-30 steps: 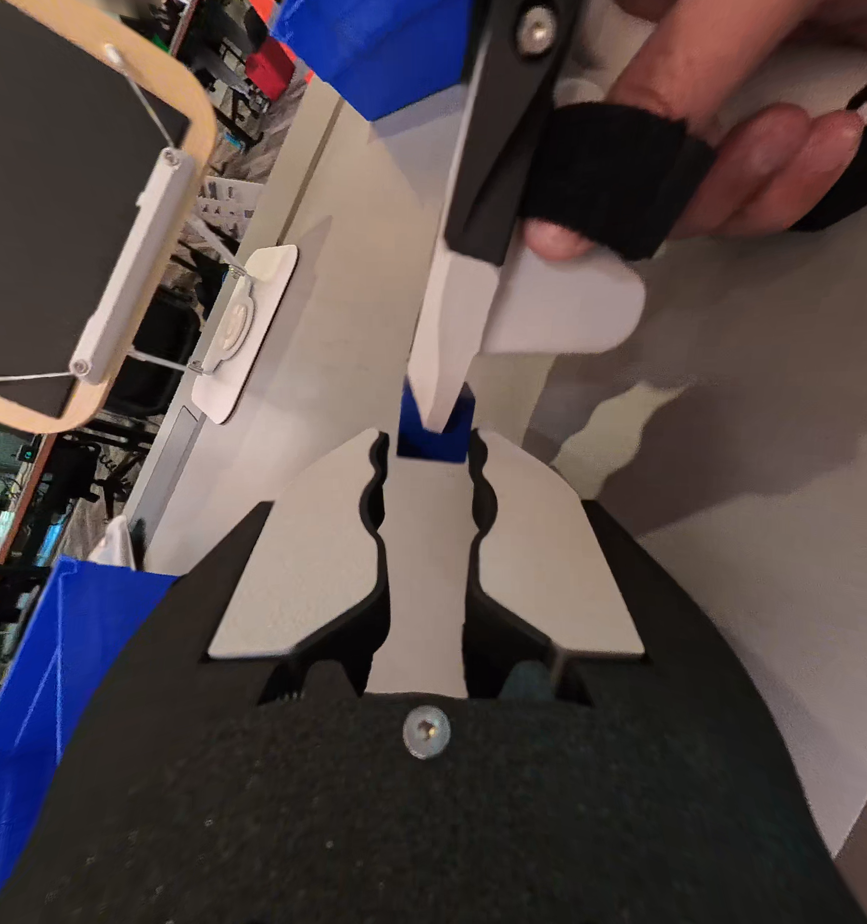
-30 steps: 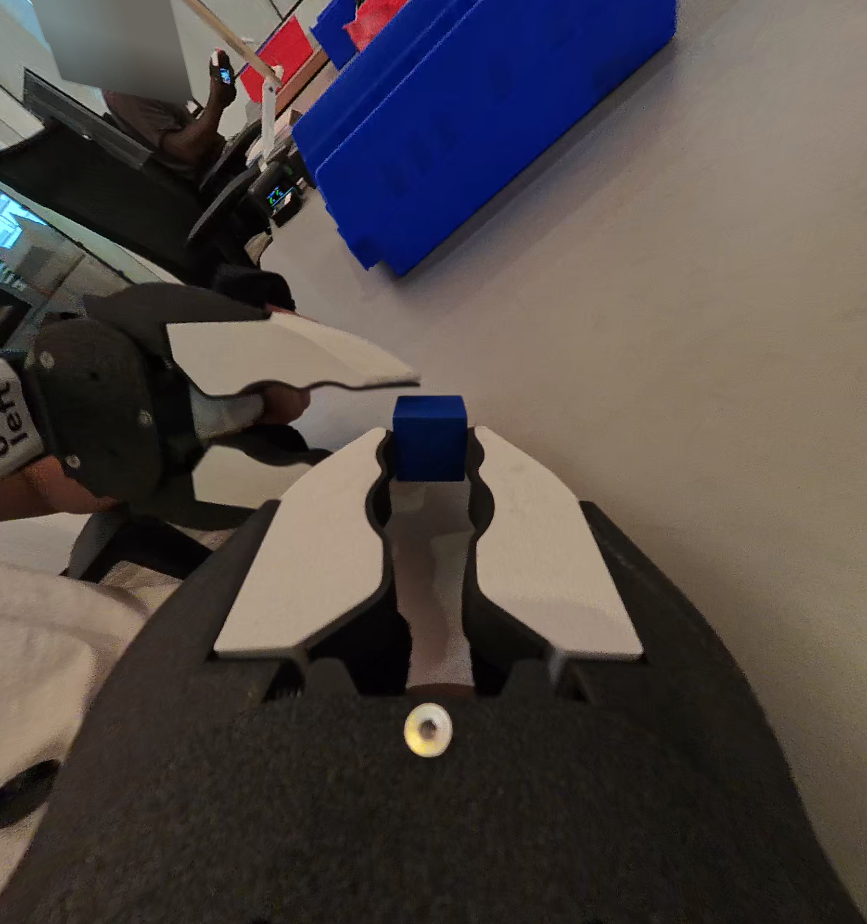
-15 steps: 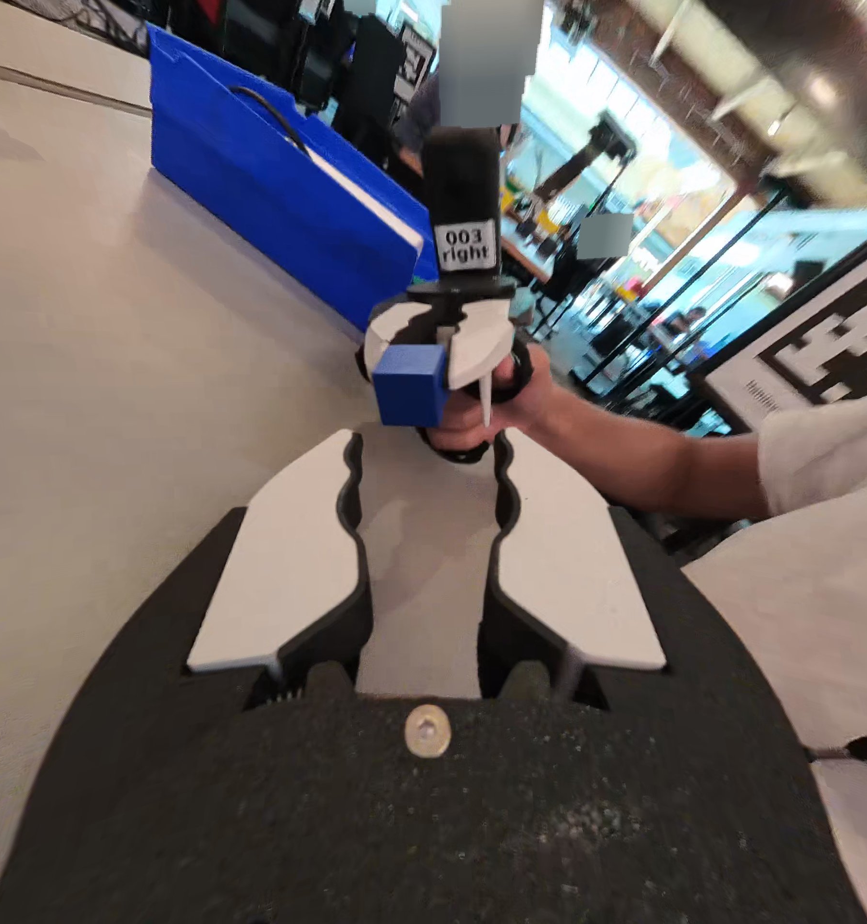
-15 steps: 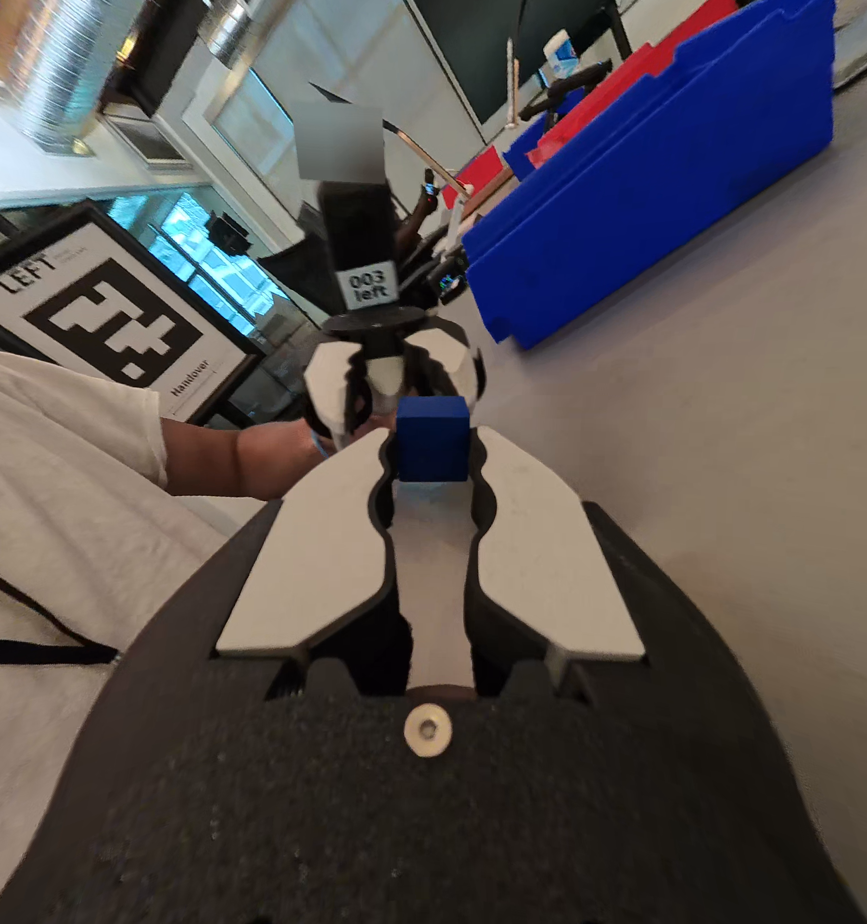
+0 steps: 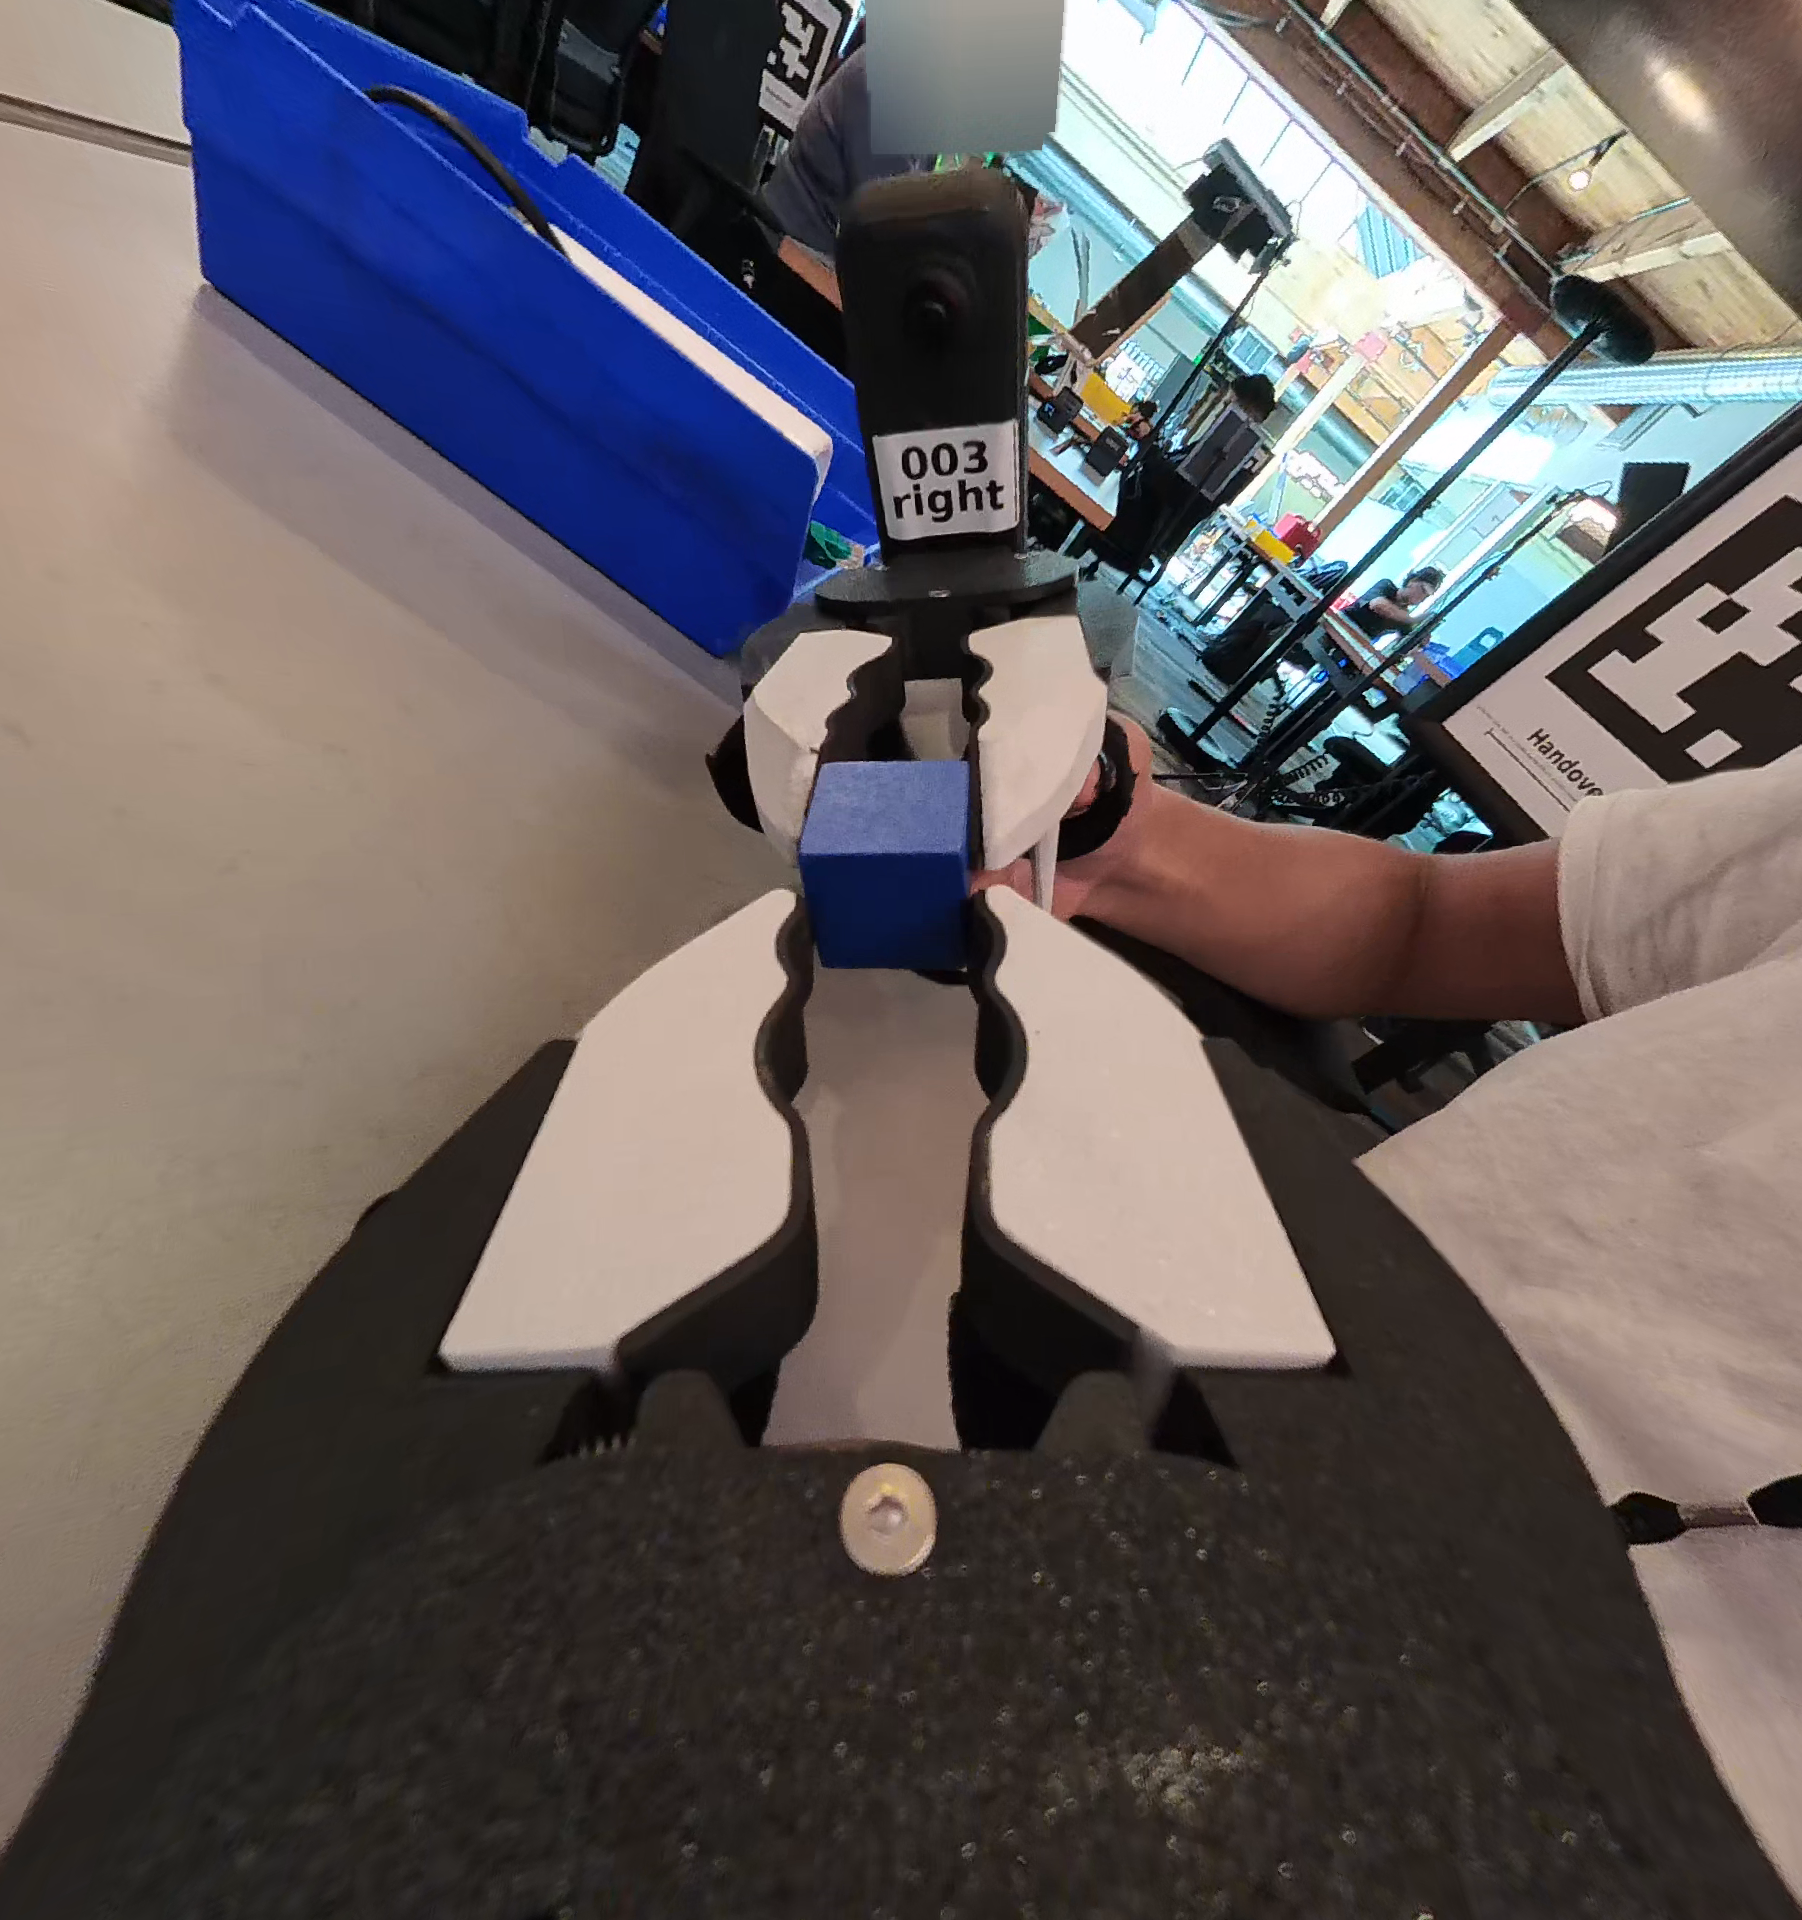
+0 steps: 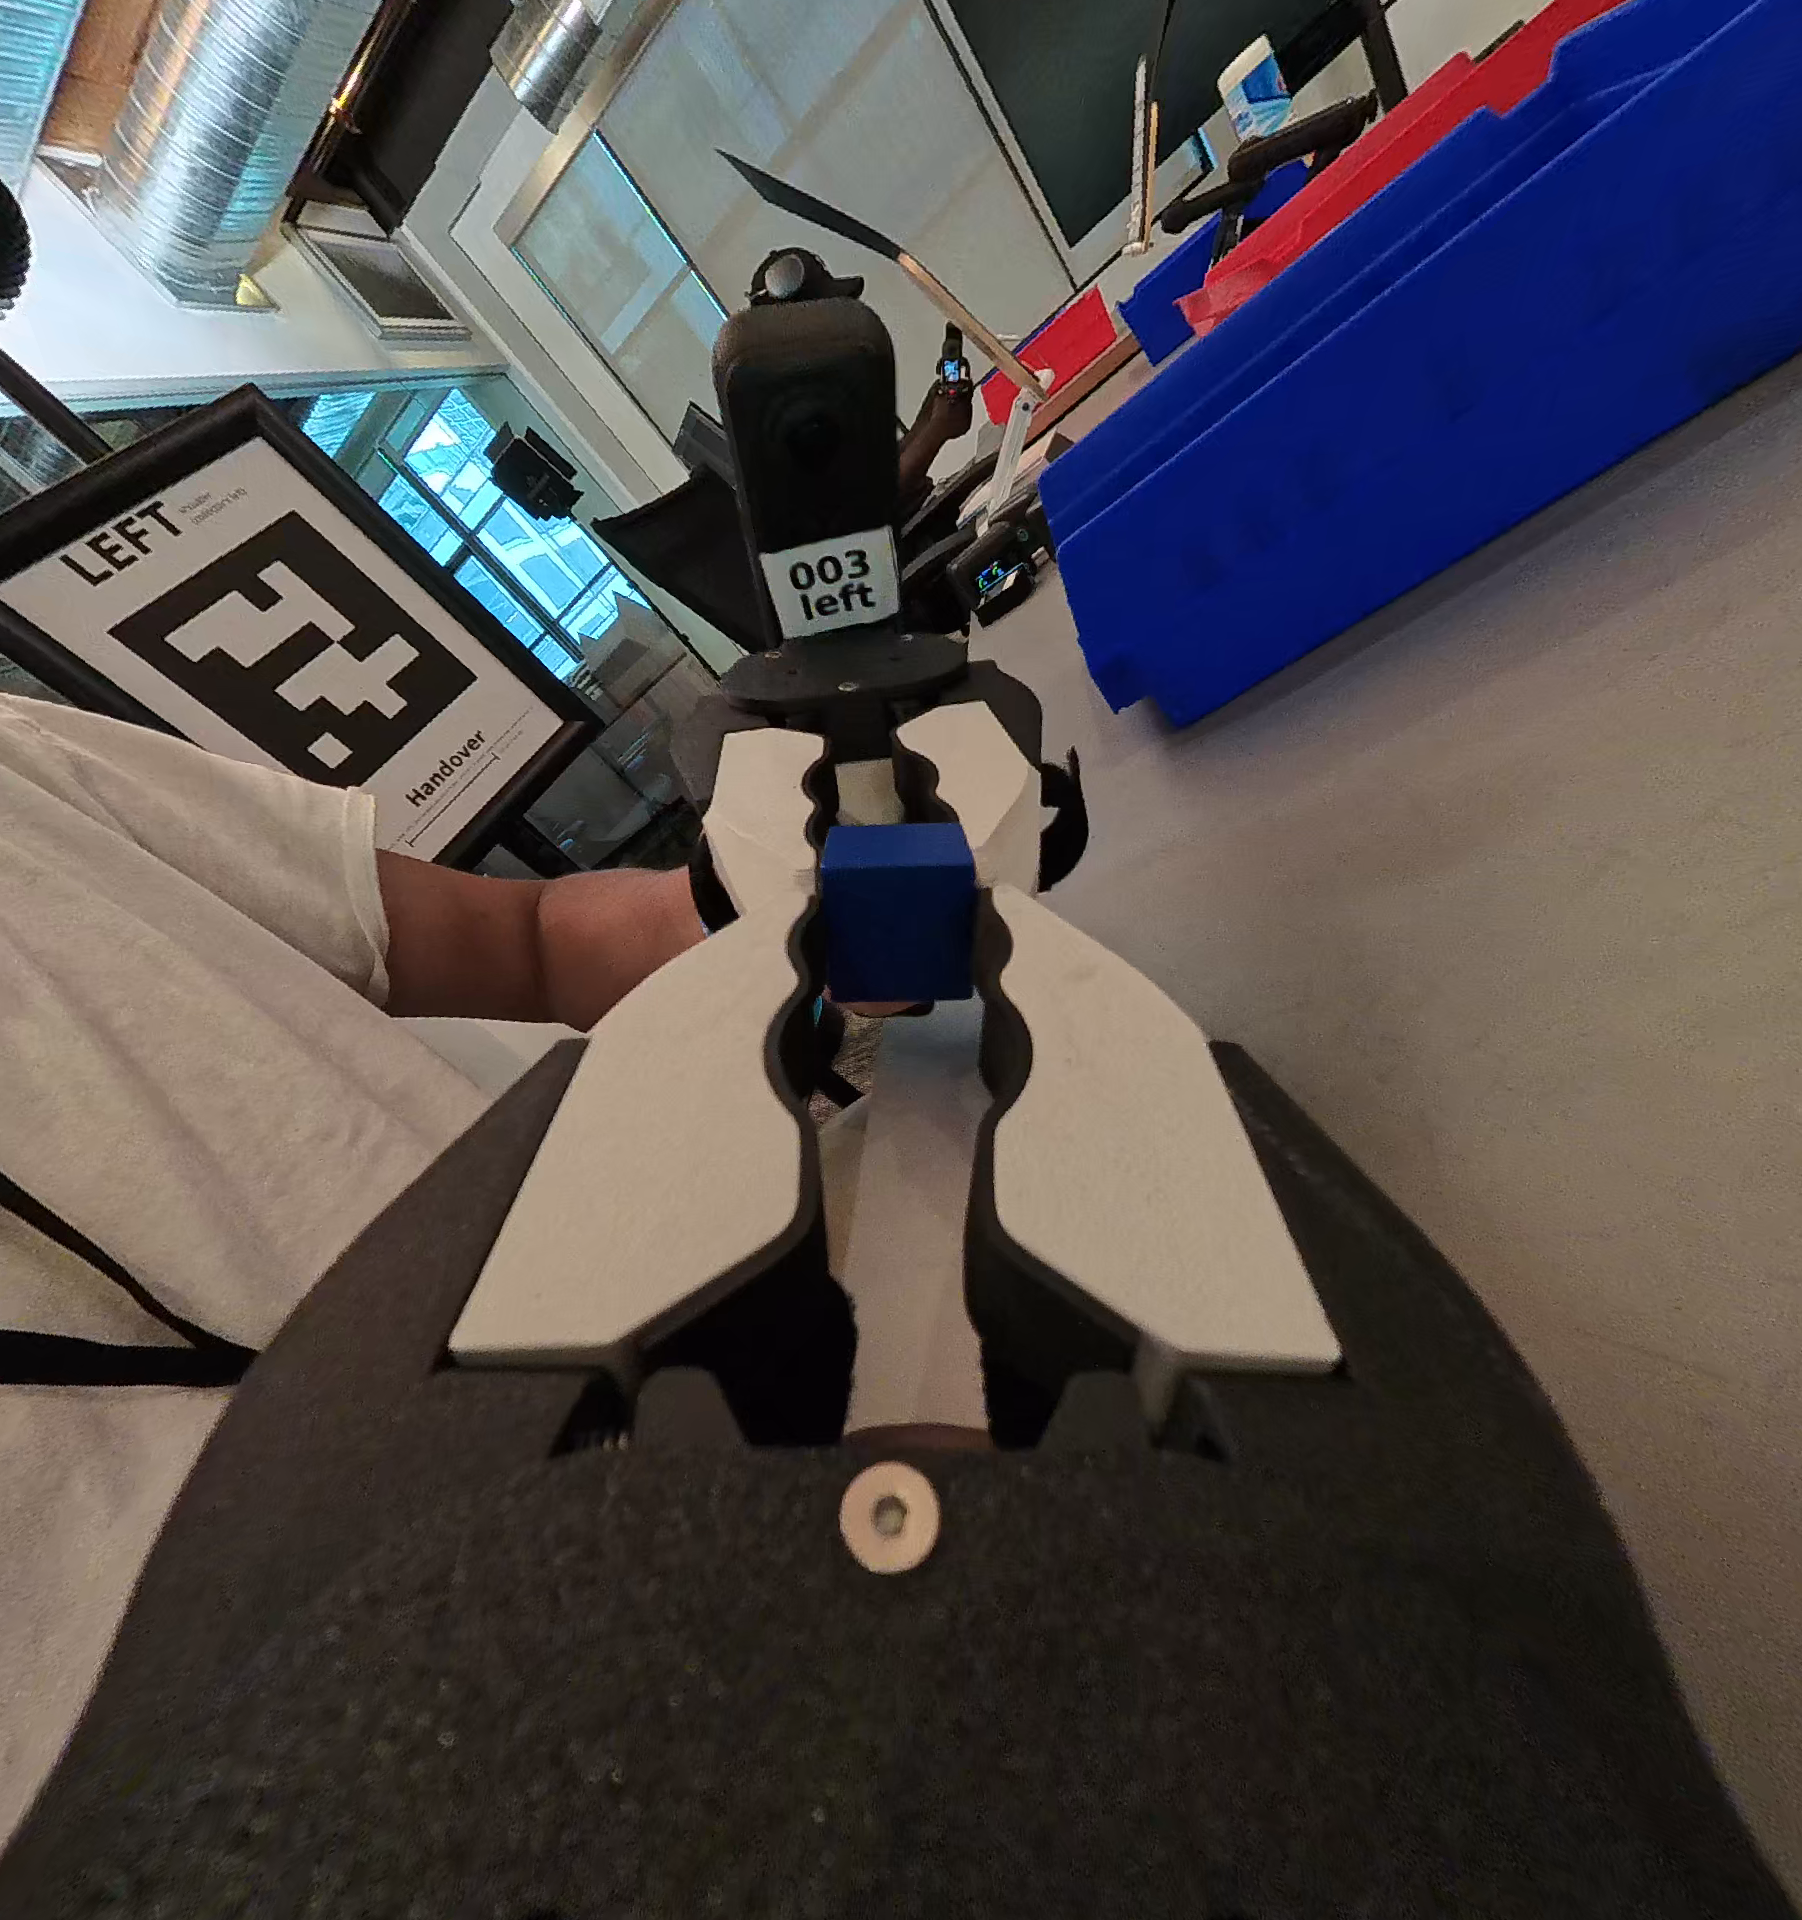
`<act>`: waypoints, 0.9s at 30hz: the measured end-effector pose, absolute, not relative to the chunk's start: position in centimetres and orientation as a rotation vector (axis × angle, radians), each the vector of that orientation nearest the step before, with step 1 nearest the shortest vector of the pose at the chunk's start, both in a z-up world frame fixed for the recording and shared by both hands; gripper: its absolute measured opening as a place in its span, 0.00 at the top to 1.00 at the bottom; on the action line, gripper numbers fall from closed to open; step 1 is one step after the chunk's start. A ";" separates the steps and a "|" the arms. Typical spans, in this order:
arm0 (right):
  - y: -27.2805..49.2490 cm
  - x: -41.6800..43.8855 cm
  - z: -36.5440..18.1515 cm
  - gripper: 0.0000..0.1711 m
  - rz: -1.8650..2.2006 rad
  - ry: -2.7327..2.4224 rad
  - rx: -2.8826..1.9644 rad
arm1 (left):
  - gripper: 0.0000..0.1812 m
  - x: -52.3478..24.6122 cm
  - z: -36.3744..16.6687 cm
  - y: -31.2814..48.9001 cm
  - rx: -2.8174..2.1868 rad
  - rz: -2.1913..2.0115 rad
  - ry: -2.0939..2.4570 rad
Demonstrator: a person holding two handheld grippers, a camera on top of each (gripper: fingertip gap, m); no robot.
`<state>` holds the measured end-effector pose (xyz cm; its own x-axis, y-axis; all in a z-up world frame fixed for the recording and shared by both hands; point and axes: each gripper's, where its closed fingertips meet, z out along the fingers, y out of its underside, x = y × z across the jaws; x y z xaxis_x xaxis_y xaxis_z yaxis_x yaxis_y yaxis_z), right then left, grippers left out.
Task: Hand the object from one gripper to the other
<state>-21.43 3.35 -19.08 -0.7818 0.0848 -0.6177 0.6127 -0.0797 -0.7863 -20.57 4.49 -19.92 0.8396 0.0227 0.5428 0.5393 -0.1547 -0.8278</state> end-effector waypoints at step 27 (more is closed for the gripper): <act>2.4 -24.1 -23.6 0.84 -1.820 2.338 1.187 | 0.85 -25.1 -23.8 2.6 -2.239 1.339 0.213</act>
